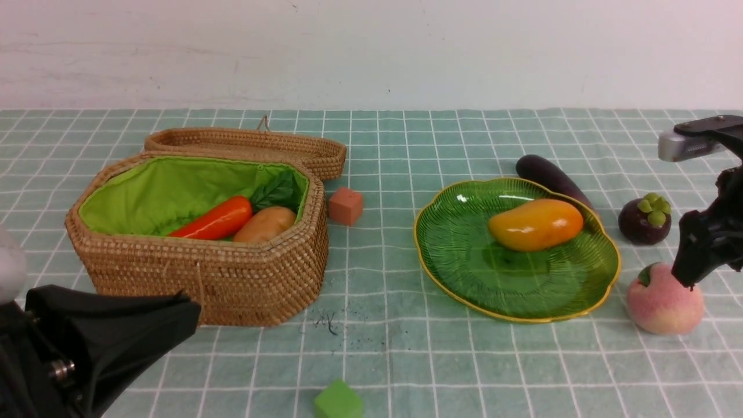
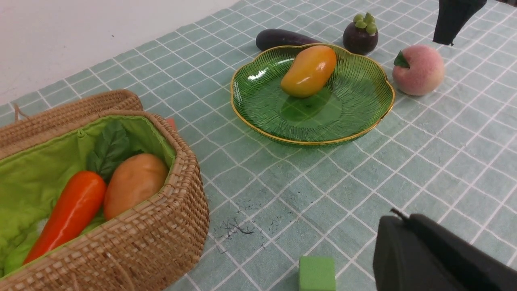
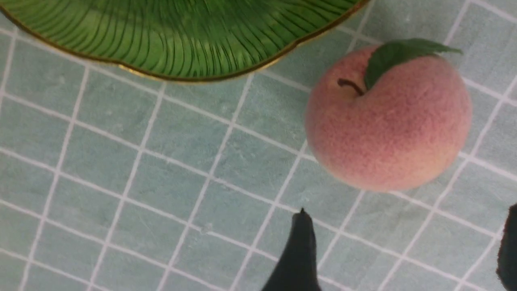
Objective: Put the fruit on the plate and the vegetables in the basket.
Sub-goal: Grab a peach with your right arm and put it on the plate on the right
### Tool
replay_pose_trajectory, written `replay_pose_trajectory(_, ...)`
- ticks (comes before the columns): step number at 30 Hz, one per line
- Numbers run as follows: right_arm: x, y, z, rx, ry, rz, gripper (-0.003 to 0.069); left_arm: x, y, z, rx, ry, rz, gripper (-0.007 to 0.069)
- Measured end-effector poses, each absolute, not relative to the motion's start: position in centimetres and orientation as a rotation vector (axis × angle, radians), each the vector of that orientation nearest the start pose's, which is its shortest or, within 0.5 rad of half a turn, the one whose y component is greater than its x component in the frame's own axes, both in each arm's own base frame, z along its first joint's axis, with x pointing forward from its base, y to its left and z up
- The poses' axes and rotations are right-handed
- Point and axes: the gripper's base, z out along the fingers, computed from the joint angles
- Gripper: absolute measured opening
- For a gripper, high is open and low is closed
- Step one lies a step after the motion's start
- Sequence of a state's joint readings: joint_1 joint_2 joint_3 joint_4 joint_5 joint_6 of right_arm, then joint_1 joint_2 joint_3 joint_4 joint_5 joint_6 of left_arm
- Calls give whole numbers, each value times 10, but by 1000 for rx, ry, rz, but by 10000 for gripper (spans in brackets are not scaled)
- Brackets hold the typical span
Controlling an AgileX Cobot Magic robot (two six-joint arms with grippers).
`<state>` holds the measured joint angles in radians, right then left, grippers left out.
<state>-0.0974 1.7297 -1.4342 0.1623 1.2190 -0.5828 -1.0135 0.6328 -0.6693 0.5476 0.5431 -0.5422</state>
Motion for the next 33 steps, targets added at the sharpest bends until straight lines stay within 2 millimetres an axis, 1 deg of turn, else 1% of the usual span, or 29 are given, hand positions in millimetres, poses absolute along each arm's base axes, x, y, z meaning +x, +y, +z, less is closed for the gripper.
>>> replay_pose_trajectory(1, 343, -19, 276, -717, 2862, 136, 599, 86, -92, 344, 720, 1798, -462, -6)
replay_pose_trajectory(2, 343, -19, 277, -731, 2859, 133, 599, 86, -92, 344, 720, 1798, -462, -6)
replay_pose_trajectory(3, 344, -17, 275, -853, 2812, 106, 597, 86, -92, 344, 719, 1799, -463, -6)
replay_pose_trajectory(4, 345, -16, 273, -912, 2788, 97, 596, 86, -92, 344, 719, 1799, -463, -6)
replay_pose_trajectory(8, 351, -15, 263, -1054, 2740, 87, 594, 86, -92, 343, 718, 1802, -466, -6)
replay_pose_trajectory(10, 353, -15, 261, -1082, 2724, 81, 594, 86, -92, 343, 718, 1802, -465, -6)
replay_pose_trajectory(11, 356, -16, 255, -1112, 2718, 72, 594, 86, -92, 343, 718, 1803, -466, -6)
replay_pose_trajectory(16, 370, -18, 234, -1159, 2696, 53, 594, 86, -92, 343, 717, 1805, -467, -6)
replay_pose_trajectory(17, 370, -18, 234, -1158, 2690, 49, 594, 86, -92, 343, 717, 1805, -467, -6)
replay_pose_trajectory(20, 377, -16, 219, -1206, 2674, 76, 594, 86, -92, 343, 716, 1806, -469, -6)
replay_pose_trajectory(25, 382, -9, 217, -1264, 2632, 76, 594, 86, -92, 344, 716, 1802, -473, -6)
replay_pose_trajectory(33, 386, -4, 214, -1269, 2611, 75, 595, 86, -92, 344, 717, 1801, -474, -6)
